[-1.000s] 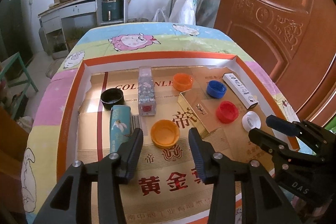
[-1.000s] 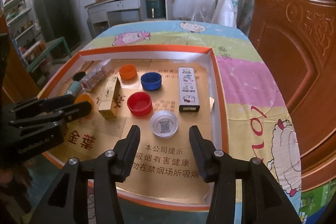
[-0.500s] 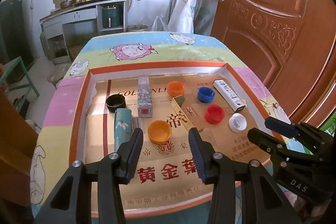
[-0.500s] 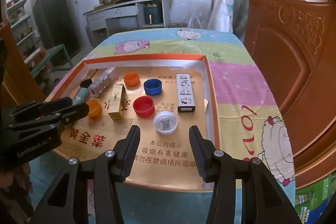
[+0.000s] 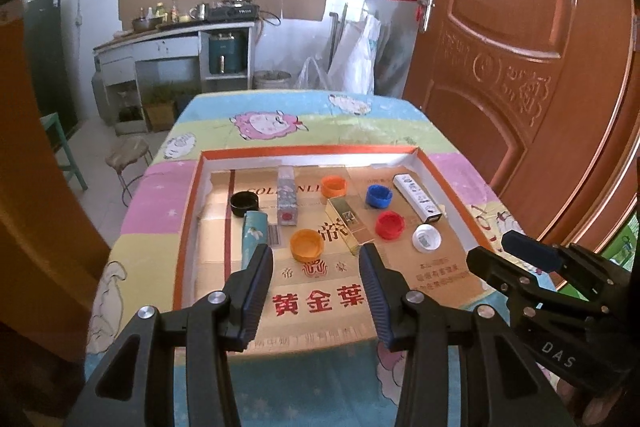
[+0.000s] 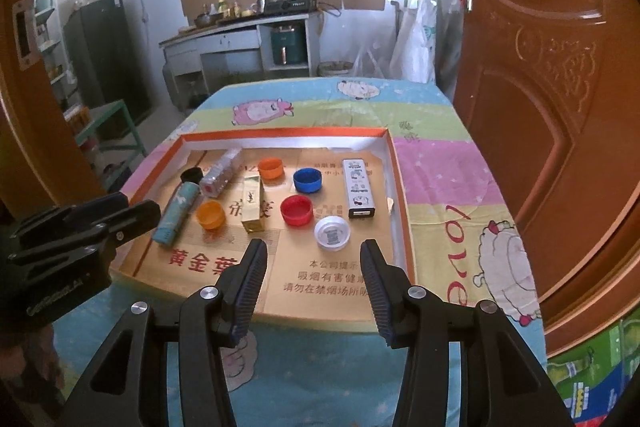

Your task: Organize rigid objects

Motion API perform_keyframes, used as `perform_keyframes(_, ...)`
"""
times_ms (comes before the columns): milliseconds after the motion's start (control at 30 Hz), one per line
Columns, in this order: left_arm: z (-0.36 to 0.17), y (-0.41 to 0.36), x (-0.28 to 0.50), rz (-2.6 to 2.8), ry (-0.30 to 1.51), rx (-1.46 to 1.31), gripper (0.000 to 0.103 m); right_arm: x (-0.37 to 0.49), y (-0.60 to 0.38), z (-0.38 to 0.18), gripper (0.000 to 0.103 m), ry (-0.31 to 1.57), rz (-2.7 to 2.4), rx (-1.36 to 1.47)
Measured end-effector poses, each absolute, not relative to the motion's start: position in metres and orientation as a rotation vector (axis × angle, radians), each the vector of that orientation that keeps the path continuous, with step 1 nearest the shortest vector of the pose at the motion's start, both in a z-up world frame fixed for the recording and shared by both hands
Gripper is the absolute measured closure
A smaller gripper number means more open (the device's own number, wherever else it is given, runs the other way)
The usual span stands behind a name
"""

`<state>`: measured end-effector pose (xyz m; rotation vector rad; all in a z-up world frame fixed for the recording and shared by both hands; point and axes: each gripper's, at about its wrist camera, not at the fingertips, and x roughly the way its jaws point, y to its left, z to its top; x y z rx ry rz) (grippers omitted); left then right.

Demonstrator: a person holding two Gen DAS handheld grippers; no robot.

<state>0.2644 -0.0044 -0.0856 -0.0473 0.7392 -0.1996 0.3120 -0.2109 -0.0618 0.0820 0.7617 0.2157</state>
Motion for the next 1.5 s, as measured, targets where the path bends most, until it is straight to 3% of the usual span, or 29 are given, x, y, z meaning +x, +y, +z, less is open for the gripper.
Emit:
perform_keyframes(533,-0.036,-0.007,0.165,-0.143,0.572,-0.024,0.058,0.234,-0.204,-0.018,0.053,0.665,0.164,0.081)
perform_keyframes(1500,-0.01,-0.006,0.023,-0.033,0.466,-0.008,0.058,0.077,-0.187,0.022,0.053,0.563,0.103,0.043)
